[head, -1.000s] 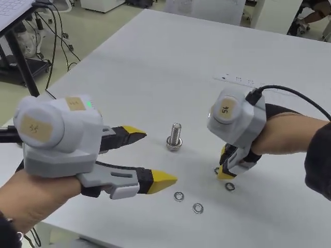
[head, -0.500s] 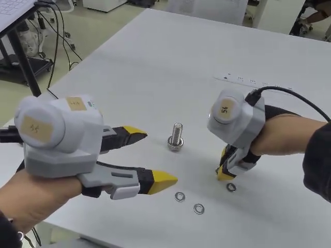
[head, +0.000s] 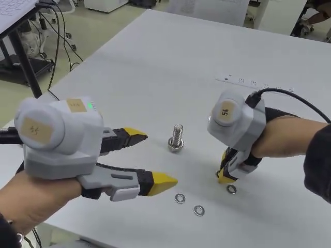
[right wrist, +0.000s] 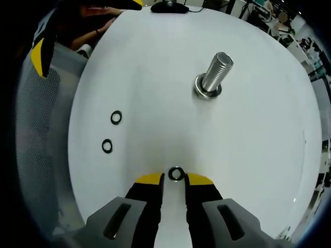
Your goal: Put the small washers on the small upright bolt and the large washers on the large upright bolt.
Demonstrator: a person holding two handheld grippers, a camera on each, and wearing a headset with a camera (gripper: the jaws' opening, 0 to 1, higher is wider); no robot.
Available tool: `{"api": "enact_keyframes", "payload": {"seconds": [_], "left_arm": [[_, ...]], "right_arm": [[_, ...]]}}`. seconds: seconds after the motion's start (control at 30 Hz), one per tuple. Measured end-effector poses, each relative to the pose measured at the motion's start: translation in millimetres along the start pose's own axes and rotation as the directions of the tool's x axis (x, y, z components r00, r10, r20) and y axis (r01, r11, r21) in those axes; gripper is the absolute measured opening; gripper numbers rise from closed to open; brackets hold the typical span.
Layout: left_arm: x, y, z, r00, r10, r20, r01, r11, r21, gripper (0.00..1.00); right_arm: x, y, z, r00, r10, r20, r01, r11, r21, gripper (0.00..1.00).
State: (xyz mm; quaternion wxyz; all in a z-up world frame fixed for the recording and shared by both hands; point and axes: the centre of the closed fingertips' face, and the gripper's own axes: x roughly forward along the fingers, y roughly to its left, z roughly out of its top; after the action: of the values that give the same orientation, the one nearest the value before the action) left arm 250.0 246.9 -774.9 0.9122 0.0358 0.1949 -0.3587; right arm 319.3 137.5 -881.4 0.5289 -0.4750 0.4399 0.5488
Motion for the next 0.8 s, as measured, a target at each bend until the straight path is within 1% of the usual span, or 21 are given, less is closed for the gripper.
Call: {"api": "enact_keyframes", "payload": {"seconds": [0.1,0.17,0.3,0.4,0.43,0.73,0.8], "left_arm": [[-0.1,-0.2,0.0,1.0,-0.001,-0.001,0.001,1.0,0.001,0.62],[-0.2,-0.2,-0.2,1.0,-0.002,0.0,0.002,1.0,-0.001,0.61],[-0.2,-0.1,0.1,1.0,-0.002,0.002,0.002,1.0,0.0,0.61],[-0.6,0.2,-0.1,1.0,-0.001,0.002,0.001,1.0,-0.002,0.61],[-0.6,0.2,-0.1,1.0,-0.001,0.002,0.001,1.0,-0.002,0.61],[-0.3,1.1,-1.0,1.0,0.0,0.0,0.0,1.0,-0.002,0.61],[-0.3,1.2,-0.8,1.0,0.0,0.001,0.0,1.0,-0.003,0.61]], "right_arm": [[-0.4,-2.4,0.0,0.9999,-0.014,0.004,0.014,1.0,0.005,0.2],[-0.2,-0.9,-0.4,1.0,-0.004,0.005,0.004,1.0,0.012,0.19],[-0.1,-0.3,-0.6,1.0,-0.003,0.005,0.003,1.0,0.019,0.18],[0.2,2.0,0.0,1.0,0.0,0.001,0.0,1.0,0.007,0.15],[0.3,1.6,0.2,1.0,-0.008,0.0,0.008,1.0,-0.008,0.14],[0.1,1.2,0.4,1.0,-0.002,0.007,0.002,1.0,-0.002,0.15],[0.2,1.3,0.8,1.0,-0.005,0.006,0.005,1.0,-0.017,0.15]]}}
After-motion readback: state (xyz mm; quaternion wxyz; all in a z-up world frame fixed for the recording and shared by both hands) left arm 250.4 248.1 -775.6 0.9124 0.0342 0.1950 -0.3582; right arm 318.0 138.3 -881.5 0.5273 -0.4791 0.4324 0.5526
